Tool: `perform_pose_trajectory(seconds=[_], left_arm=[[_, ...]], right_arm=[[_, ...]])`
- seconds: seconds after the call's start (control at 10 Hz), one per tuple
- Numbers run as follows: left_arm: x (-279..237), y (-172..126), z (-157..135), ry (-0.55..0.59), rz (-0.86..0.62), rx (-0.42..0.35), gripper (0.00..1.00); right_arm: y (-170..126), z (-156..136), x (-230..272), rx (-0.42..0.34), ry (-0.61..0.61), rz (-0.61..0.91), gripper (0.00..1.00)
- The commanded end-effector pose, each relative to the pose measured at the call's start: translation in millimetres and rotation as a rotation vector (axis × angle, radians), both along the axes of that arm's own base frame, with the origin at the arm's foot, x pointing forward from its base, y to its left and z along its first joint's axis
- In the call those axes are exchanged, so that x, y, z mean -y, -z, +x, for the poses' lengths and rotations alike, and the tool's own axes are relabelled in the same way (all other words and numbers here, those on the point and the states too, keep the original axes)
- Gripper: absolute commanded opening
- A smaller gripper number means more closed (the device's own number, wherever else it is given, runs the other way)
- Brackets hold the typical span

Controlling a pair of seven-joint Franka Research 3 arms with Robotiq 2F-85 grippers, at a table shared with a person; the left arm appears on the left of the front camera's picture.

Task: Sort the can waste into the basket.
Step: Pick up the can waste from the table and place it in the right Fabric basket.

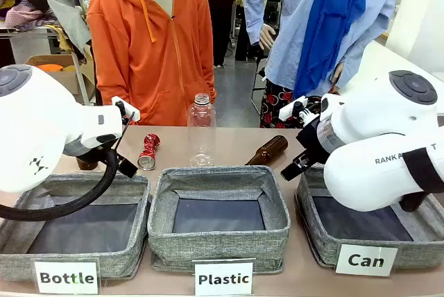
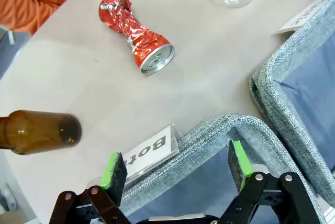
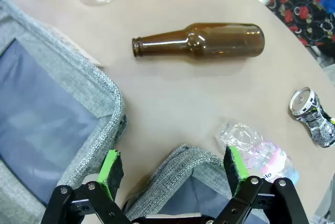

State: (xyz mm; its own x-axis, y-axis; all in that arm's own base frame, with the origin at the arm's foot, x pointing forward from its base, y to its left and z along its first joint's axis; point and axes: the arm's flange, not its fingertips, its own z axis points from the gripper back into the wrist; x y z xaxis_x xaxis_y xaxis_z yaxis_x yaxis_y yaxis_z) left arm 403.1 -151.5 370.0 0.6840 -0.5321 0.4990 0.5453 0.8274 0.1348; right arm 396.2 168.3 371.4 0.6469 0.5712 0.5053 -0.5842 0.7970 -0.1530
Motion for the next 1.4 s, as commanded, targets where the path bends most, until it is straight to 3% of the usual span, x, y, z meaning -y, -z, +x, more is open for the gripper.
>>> perform_pose_trajectory(seconds=[0.0, 1.3], left_arm=[[0.0, -0.1, 0.0, 0.000, 0.000, 0.000, 1.00], [0.0, -0.1, 0.0, 0.000, 0.000, 0.000, 1.00]], right_arm=[[0.0, 0.0, 0.0, 0.000, 0.000, 0.000, 1.00], [0.0, 0.0, 0.0, 0.000, 0.000, 0.000, 1.00]])
